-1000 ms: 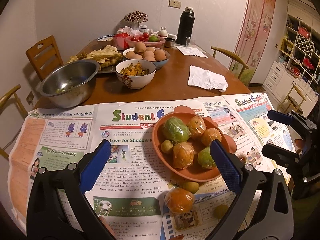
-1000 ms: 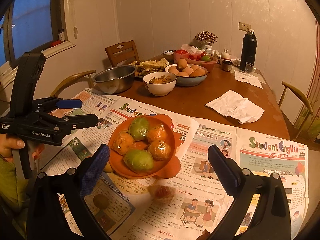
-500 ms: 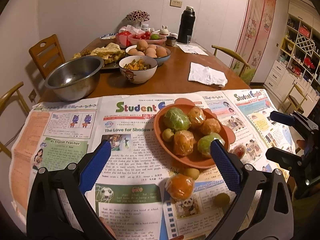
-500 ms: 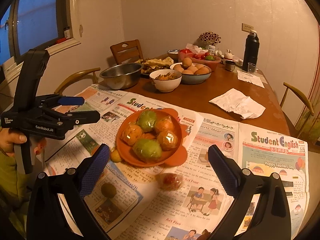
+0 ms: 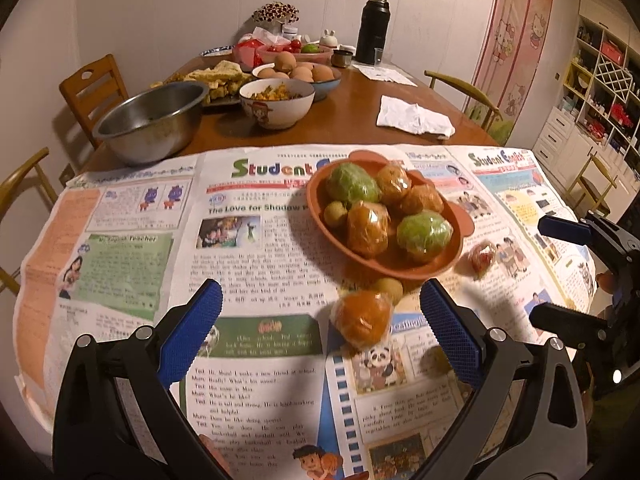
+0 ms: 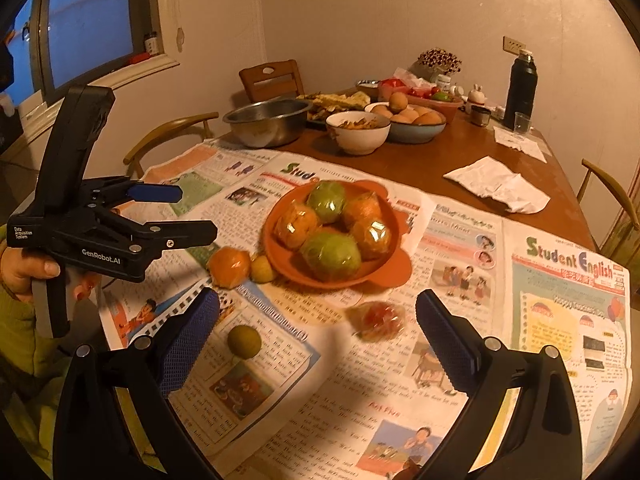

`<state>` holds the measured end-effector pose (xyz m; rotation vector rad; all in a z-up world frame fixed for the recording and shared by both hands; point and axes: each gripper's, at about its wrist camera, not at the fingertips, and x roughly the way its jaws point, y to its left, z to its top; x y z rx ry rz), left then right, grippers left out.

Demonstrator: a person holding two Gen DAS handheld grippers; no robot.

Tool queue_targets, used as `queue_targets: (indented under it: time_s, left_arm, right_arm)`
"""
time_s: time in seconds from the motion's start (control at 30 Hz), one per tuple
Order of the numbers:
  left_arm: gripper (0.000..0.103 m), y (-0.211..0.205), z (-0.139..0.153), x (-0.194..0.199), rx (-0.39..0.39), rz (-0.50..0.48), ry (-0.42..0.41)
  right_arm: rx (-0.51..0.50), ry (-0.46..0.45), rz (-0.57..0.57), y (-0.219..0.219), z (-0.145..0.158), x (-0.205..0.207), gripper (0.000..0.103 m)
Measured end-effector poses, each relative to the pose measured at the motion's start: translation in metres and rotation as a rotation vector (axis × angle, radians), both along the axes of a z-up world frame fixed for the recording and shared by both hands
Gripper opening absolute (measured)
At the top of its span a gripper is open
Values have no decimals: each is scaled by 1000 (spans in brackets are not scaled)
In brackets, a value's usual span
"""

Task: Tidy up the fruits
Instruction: 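Withdraw both open tools from the plate toward the remaining loose fruits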

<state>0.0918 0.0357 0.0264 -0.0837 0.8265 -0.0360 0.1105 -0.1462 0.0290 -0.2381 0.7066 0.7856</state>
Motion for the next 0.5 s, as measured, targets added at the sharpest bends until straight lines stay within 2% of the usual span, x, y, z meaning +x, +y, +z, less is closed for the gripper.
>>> queue_targets:
  time_s: [0.5]
  left_arm:
    - [93, -3, -15, -7, -14, -12, 30]
  right_arm:
    - [-45, 34, 37, 16, -22, -17, 98]
